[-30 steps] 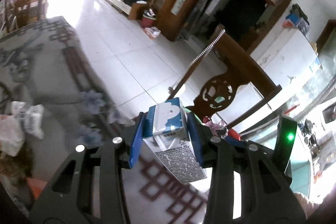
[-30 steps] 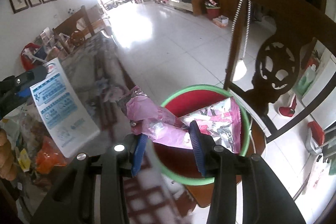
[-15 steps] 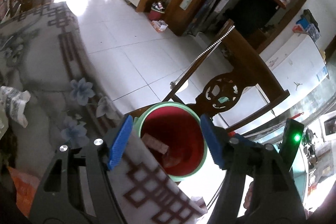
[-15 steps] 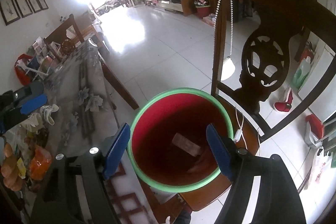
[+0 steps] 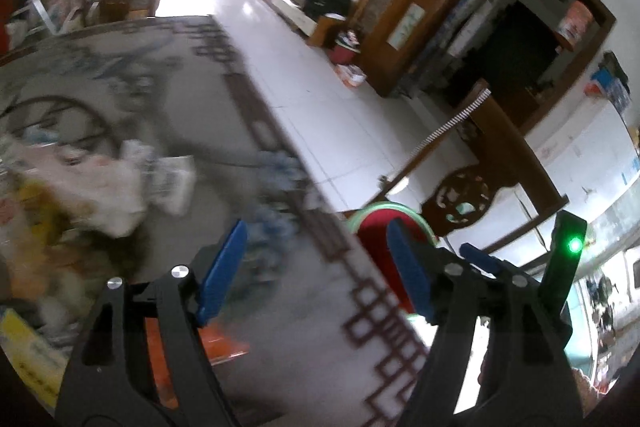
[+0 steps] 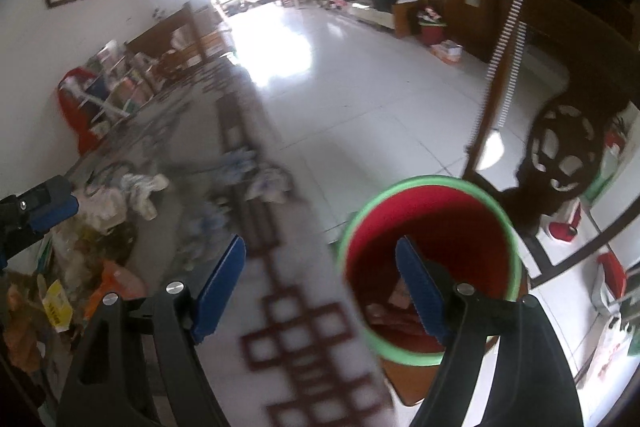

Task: Collect trash
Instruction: 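Move both grippers back over the trash pile, then grasp the clear plastic bottle with the left gripper while the right gripper grasps the yellow medicine box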

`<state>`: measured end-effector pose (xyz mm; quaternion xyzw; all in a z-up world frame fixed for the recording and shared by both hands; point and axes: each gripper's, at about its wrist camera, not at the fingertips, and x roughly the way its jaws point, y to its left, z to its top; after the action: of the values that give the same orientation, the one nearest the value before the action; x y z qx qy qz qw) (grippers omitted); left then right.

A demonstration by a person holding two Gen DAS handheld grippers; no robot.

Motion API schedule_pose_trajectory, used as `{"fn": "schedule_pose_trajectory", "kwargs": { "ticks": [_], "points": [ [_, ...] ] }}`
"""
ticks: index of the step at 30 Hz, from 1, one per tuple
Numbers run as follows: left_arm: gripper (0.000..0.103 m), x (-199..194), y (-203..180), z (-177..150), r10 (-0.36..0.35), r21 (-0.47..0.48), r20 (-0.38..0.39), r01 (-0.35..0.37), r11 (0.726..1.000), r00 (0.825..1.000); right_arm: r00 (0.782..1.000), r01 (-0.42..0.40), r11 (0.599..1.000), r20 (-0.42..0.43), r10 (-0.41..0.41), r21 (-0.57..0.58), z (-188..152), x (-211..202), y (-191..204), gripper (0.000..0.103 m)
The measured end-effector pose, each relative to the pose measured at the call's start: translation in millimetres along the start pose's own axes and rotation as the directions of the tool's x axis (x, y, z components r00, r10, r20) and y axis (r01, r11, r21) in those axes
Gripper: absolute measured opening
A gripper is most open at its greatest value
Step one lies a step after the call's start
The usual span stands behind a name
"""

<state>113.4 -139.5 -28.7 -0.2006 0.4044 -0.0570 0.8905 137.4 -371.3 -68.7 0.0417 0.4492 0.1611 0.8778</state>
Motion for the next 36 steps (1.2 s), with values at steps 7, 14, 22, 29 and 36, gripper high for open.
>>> {"fn": "schedule_pose_trajectory", "kwargs": {
  "ticks": [7,14,22,29,36],
  "points": [
    [0.07,-63,91,-13,0.151,-0.112,0.045,-0.145,0.983,0.988,0.997,-0.073,0.994,-0.032,0.071,-0.082,-7,11,78,0.076],
    [0.071,-119,196,-28,0.285,-0.304,0.05,-0.257,0.917,0.957,0.923,-0.358,0.889,-0.248,0.293,-0.284,-26,31,201,0.08],
    [0.073,-143,238,-39,0.327,-0.365,0.047,-0.289,0.885,0.944,0.8,-0.583,0.67,-0.468,0.375,-0.46,-56,47,323,0.086],
    [0.074,-140,253,-47,0.297,-0.401,0.014,-0.267,0.877,0.955,0.767,-0.622,0.592,-0.55,0.329,-0.513,-74,70,365,0.086],
    [0.081,-109,253,-30,0.214,-0.373,-0.047,-0.215,0.903,0.976,0.793,-0.586,0.588,-0.544,0.274,-0.558,-82,80,369,0.065]
  ]
}}
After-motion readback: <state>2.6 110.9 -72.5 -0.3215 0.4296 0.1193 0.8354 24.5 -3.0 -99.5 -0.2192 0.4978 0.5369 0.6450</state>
